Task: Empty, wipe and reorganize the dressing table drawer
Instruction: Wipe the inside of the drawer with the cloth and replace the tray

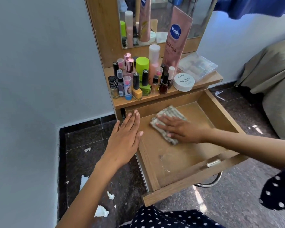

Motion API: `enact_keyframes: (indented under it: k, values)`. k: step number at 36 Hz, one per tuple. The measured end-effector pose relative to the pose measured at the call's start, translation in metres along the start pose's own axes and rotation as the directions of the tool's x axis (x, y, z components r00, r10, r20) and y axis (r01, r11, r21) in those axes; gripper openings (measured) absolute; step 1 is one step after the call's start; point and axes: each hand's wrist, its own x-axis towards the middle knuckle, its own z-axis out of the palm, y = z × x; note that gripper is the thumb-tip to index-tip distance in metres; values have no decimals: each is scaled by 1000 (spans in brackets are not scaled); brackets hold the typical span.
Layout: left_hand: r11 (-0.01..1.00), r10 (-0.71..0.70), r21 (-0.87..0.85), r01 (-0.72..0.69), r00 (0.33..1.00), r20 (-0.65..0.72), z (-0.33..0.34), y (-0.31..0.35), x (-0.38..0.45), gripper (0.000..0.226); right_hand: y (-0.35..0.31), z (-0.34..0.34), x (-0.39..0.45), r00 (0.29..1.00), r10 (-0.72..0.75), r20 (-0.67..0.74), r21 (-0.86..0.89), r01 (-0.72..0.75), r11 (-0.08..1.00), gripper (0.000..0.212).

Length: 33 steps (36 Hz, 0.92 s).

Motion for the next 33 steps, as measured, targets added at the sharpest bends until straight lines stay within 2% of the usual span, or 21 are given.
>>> enact_keyframes:
  k: [3, 6, 9, 12, 15, 19, 21, 23, 24, 25, 26, 28, 29, 31, 33]
  values:
    - [1000, -1, 11, 1, 1000, -3, 1, 0, 0, 59, 33, -13, -28, 980, 149, -134, 128, -132, 983, 54]
    - [1000, -1, -1, 1, 1000, -6, 1, 1, 0, 58, 50, -21, -45, 918, 298, -260, 348, -199, 916, 43]
    - [1000, -3, -2, 3, 1000, -3, 4, -1, 2, 59, 48, -15, -36, 897, 370, -240, 408, -253, 877, 43]
    - [1000, 9, 4, -9, 1000, -14, 7, -3, 3, 64, 29, 3, -20, 910, 392, -134, 295, -341, 893, 61]
    - [1000, 5, -3, -5, 1000, -19, 7, -3, 4, 66, -6, 9, -5, 930, 353, -100, 216, -326, 920, 77]
    - [1000, 3, 6, -3, 1000, -13, 3, -1, 3, 68, -46, 11, 22, 964, 258, -56, 253, -237, 938, 67]
    - [1000, 2, 10, -2, 1000, -6, 3, -1, 3, 68, -56, 7, 29, 982, 184, -44, 409, -150, 900, 59]
    - [1000, 3, 10, -3, 1000, -1, 3, -1, 3, 66, -61, -4, 28, 988, 148, -49, 645, -82, 760, 50]
    - [1000, 2, 13, -2, 1000, 5, 2, -1, 4, 65, -60, -10, 26, 989, 142, -42, 710, -71, 701, 47]
    - [1000, -1, 18, 1, 1000, 13, 1, -1, 4, 65, -58, -14, 22, 991, 125, -43, 701, -59, 711, 46]
    - [1000, -7, 25, 7, 1000, 19, -1, 0, 3, 66, -56, -15, 19, 995, 81, -58, 615, -28, 788, 47]
    - [998, -31, 55, 29, 999, 36, -8, 4, 0, 62, -51, -5, 12, 996, -63, -60, 332, 79, 940, 49]
    - [996, -47, 83, 43, 998, 43, -11, 6, -3, 60, -51, 3, 9, 991, -129, -43, 194, 135, 972, 51]
    - [987, -67, 151, 62, 997, 30, -15, 7, -9, 59, -54, 19, 2, 976, -216, -5, 23, 216, 976, 54]
    - [976, -67, 209, 64, 998, 8, -15, 8, -15, 70, -58, 24, -2, 969, -244, 38, -22, 244, 969, 56]
